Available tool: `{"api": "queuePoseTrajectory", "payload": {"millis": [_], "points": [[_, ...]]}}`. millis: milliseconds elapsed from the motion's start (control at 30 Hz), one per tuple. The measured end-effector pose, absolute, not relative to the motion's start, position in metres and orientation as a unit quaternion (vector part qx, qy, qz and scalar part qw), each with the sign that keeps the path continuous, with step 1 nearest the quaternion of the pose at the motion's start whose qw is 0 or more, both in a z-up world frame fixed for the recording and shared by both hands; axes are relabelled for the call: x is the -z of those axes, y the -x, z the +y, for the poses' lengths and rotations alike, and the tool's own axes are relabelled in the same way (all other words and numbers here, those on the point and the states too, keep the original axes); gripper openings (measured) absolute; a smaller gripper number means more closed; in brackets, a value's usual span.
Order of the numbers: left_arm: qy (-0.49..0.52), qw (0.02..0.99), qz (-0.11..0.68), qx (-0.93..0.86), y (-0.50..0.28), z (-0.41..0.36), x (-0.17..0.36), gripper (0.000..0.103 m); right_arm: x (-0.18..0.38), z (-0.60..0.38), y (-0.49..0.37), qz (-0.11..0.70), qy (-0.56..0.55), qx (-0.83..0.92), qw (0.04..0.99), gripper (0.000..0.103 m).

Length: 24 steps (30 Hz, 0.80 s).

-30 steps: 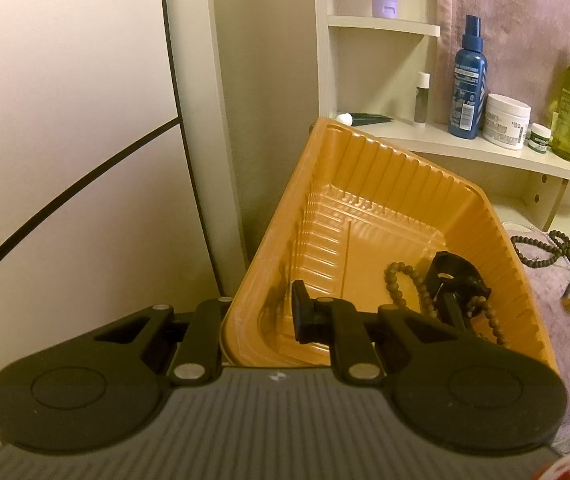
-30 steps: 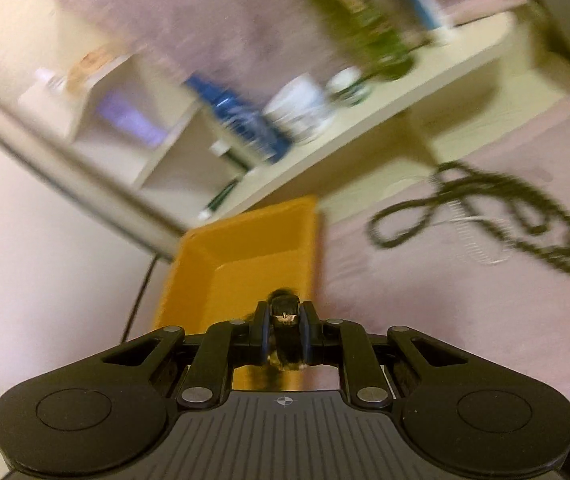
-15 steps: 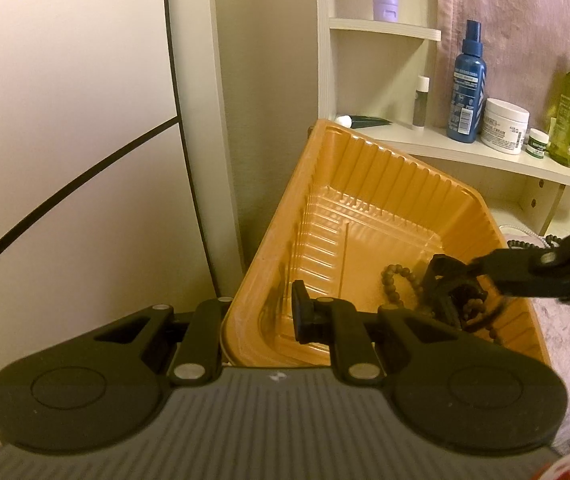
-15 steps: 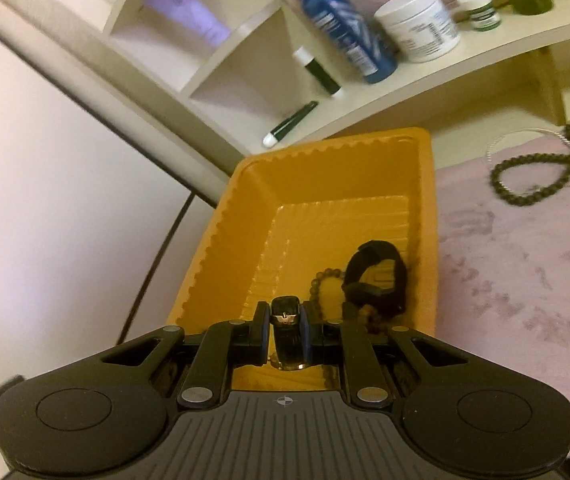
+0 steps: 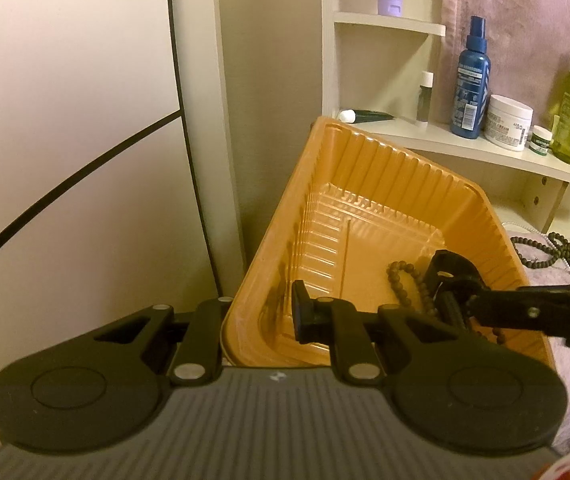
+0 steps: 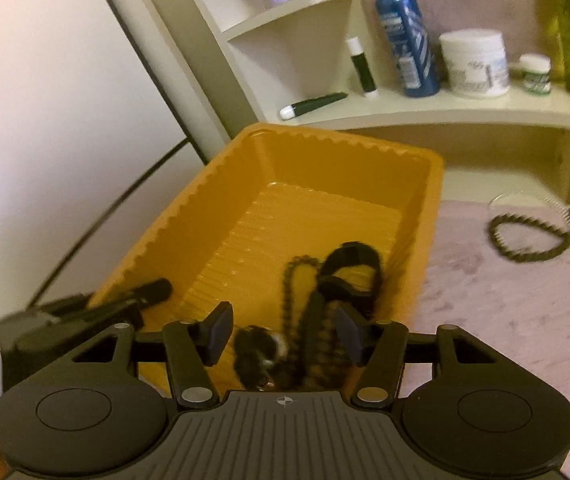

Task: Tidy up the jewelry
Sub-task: 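Carry the gold ring into the orange tray and open the right gripper, then move the open right gripper back over the remaining bead strands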

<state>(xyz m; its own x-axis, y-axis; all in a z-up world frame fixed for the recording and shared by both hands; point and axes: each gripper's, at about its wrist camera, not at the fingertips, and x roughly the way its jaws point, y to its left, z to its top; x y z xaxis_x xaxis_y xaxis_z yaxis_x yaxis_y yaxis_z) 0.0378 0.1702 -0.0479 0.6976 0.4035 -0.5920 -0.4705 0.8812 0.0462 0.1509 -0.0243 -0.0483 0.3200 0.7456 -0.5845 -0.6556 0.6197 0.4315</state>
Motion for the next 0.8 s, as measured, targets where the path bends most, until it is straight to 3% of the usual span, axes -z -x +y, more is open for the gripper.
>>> {"api": "queuePoseTrajectory", "payload": {"millis": [800], "points": [[0.042, 0.915, 0.316, -0.246, -0.042, 0.168, 0.051, 0.014, 0.071, -0.183, -0.179, 0.399, -0.074, -0.271, 0.873, 0.058]]}}
